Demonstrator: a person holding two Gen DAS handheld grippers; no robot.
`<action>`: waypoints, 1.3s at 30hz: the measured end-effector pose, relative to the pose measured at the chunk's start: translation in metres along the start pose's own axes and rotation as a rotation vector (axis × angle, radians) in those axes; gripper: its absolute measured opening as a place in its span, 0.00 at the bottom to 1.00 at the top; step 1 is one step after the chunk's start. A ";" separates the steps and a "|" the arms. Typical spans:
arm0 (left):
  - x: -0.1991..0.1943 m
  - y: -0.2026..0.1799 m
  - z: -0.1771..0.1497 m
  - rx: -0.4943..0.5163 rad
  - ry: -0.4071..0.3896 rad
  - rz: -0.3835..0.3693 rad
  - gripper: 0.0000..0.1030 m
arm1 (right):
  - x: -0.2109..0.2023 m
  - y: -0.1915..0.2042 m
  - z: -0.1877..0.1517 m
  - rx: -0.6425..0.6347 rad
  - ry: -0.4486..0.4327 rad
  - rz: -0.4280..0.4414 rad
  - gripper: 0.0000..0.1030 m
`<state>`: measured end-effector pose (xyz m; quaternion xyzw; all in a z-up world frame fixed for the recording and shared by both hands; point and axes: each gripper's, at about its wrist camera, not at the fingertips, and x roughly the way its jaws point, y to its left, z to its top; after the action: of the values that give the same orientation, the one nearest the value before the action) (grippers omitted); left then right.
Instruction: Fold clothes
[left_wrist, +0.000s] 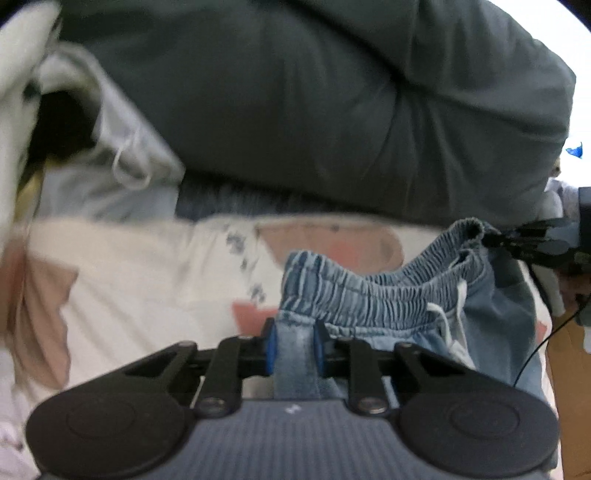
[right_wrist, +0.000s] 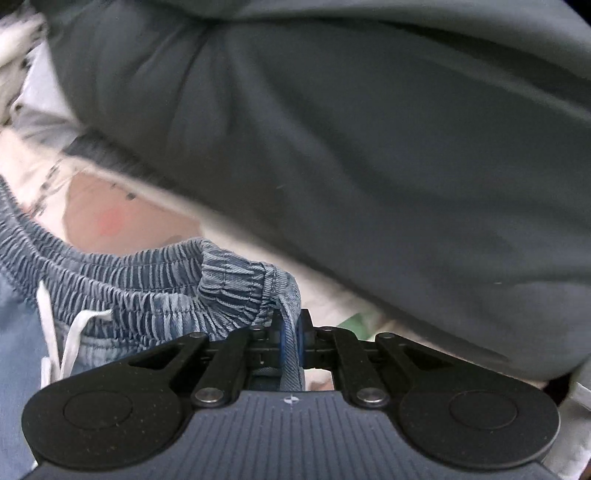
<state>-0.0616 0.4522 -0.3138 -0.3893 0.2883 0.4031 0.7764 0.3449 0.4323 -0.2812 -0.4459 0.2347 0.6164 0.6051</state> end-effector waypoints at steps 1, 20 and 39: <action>0.001 -0.003 0.005 0.004 -0.013 -0.001 0.20 | -0.001 -0.003 0.001 0.012 -0.008 -0.016 0.04; 0.071 0.005 0.052 0.006 0.013 0.077 0.19 | 0.051 -0.038 0.020 0.137 0.034 -0.080 0.04; 0.039 0.034 0.042 -0.050 0.006 0.104 0.10 | 0.038 -0.061 0.021 0.219 0.009 -0.074 0.44</action>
<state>-0.0653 0.5156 -0.3338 -0.3941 0.3001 0.4487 0.7438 0.4029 0.4801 -0.2875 -0.3882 0.2870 0.5623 0.6714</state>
